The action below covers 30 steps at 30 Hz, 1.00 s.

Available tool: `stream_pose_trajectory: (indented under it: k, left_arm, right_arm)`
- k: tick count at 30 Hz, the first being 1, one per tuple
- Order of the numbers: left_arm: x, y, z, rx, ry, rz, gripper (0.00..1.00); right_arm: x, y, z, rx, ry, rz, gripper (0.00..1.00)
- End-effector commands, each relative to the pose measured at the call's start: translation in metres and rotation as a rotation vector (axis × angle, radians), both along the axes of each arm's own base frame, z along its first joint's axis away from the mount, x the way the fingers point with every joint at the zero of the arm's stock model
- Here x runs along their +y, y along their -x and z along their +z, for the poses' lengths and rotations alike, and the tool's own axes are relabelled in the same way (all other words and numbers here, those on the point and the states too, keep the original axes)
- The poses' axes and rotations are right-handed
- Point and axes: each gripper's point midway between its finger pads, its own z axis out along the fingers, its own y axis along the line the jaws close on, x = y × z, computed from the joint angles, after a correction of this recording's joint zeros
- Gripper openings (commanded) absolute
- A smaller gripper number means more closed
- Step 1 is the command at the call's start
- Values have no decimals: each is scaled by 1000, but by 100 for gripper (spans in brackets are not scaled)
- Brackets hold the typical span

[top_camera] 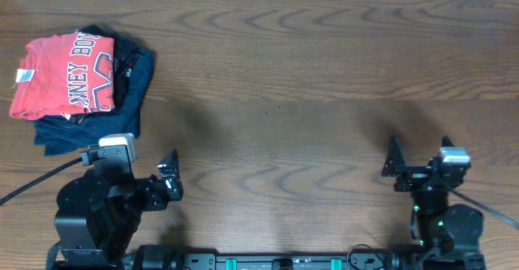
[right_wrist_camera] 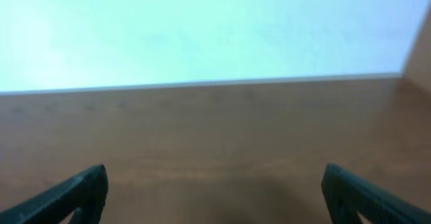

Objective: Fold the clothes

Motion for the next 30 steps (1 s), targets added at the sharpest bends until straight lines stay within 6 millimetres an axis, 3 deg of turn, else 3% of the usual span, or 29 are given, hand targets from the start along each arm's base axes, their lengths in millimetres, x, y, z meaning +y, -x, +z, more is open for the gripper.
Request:
stream_pose_trajectory:
  k: [1,4,9,30]
  left_arm:
    - [1,0,-4,11,-9,6,98]
    - [1,0,-4,11,-9,6,98]
    - [1,0,-4,11,-9,6,98]
    - [1,0,-4,11,-9,6,98]
  right_arm:
    - [13,-3,-12,-66,22,77,99]
    - [13,-7,-21,-108,26,77,99]
    - [6,-7,-48,6,75,41,99]
    - [10,-7,-47,-3,96,54,99]
